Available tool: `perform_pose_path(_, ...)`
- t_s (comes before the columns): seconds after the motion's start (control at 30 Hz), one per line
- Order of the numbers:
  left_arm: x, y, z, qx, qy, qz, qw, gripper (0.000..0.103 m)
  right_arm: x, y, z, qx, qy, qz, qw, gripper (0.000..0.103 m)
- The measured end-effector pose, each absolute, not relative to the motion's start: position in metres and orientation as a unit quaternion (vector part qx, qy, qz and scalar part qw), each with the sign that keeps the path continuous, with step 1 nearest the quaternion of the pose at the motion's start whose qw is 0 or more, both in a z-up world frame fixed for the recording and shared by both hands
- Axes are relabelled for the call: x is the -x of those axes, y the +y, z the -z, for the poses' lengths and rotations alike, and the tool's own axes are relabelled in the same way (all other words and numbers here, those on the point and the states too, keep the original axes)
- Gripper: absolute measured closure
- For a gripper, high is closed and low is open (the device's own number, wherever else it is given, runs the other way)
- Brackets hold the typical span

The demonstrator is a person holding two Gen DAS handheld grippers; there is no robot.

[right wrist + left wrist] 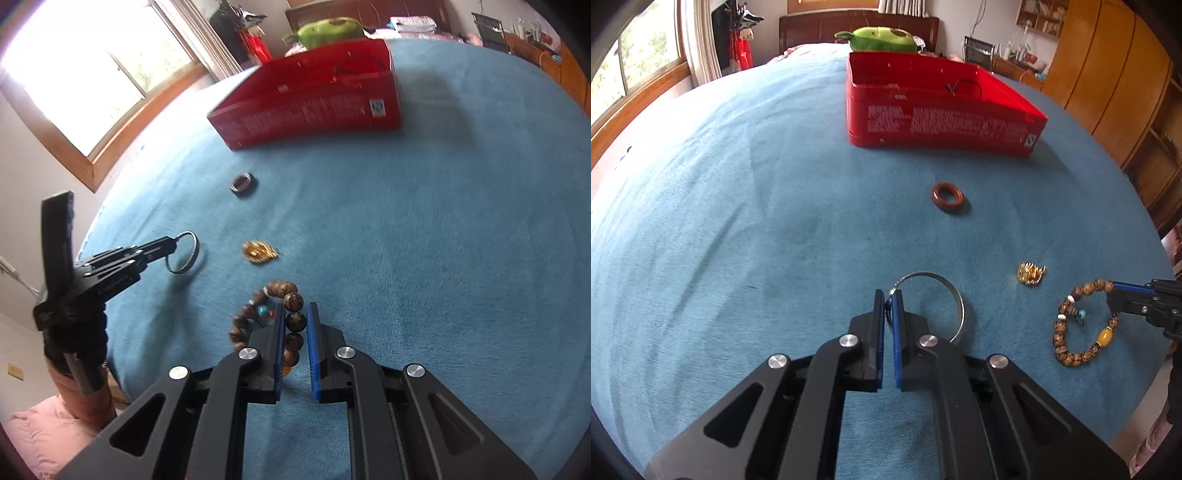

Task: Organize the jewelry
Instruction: 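Grasp the large silver key ring with the left tool while the right tool grasps the wooden bead bracelet, then carry the key ring and wooden bracelet into the red tray and open both tools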

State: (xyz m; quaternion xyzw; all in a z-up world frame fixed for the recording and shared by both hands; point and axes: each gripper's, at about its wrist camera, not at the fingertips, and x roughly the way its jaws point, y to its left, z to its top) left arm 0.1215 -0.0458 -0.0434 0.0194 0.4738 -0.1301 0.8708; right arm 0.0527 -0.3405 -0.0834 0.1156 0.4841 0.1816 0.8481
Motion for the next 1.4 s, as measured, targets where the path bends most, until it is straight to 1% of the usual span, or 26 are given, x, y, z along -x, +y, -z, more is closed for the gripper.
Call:
perform_pose_path(0.33, -0.118, -0.041, 0.014, -0.007, 0.445, 0.147, 0.883, 0.101, -0.049, -0.335, 0.047, -0.096, 0.461, -0.188, 0.862, 0.092)
perform_pose_path(0.7, -0.137, -0.046, -0.012, -0.015, 0.435, 0.157, 0.887, 0.101, -0.066, -0.341, 0.014, -0.077, 0.45, -0.165, 0.874, 0.092)
perform_pose_path(1.07, -0.184, -0.061, -0.054, -0.027, 0.413, 0.159, 0.896, 0.101, -0.123, -0.353, -0.025, -0.067, 0.437, -0.139, 0.886, 0.092)
perform_pose_path(1.2, -0.211, -0.07, -0.069, -0.028, 0.406, 0.157, 0.9, 0.101, -0.159, -0.356, -0.046, -0.068, 0.423, -0.134, 0.893, 0.092)
perform_pose_path(1.4, -0.264, -0.084, -0.077, -0.027, 0.405, 0.15, 0.902, 0.1, -0.221, -0.354, -0.061, -0.064, 0.415, -0.114, 0.901, 0.092)
